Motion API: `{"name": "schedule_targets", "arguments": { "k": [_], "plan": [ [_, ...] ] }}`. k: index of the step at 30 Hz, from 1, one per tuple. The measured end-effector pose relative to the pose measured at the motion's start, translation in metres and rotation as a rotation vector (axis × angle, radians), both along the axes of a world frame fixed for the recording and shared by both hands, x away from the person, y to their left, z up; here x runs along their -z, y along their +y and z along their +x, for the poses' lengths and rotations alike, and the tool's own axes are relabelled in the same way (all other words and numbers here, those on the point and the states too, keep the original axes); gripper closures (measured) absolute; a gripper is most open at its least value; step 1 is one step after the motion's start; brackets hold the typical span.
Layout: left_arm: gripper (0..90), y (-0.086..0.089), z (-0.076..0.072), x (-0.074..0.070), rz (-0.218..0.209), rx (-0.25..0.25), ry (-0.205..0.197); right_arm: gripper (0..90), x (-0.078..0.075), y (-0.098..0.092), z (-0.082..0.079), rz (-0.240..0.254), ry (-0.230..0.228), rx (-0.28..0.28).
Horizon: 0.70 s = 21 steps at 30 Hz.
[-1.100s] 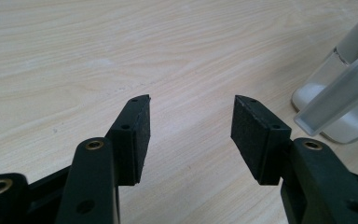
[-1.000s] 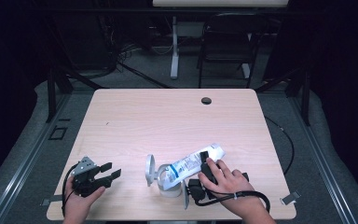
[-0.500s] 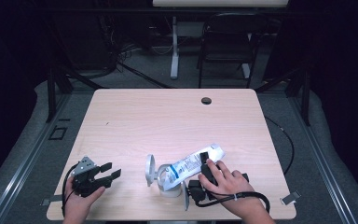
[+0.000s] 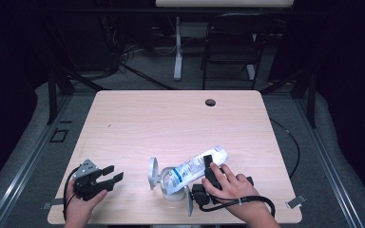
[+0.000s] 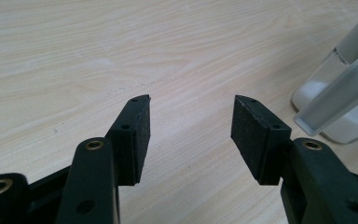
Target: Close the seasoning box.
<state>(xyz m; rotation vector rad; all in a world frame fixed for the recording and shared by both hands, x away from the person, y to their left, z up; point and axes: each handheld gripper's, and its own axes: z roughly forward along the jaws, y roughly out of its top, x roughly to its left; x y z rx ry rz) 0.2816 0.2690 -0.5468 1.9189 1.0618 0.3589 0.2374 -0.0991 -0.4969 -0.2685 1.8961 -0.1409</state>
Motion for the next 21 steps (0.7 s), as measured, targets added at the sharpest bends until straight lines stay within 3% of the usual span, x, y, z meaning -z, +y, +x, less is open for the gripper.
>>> {"name": "schedule_targets", "arguments": {
  "k": [21],
  "plan": [
    [47.9,-0.0002,0.0007,0.0024,-0.008,-0.007,-0.001,56.8,0.0009,0.0008,-0.0004,-0.019,-0.022,-0.011]
  ]
}}
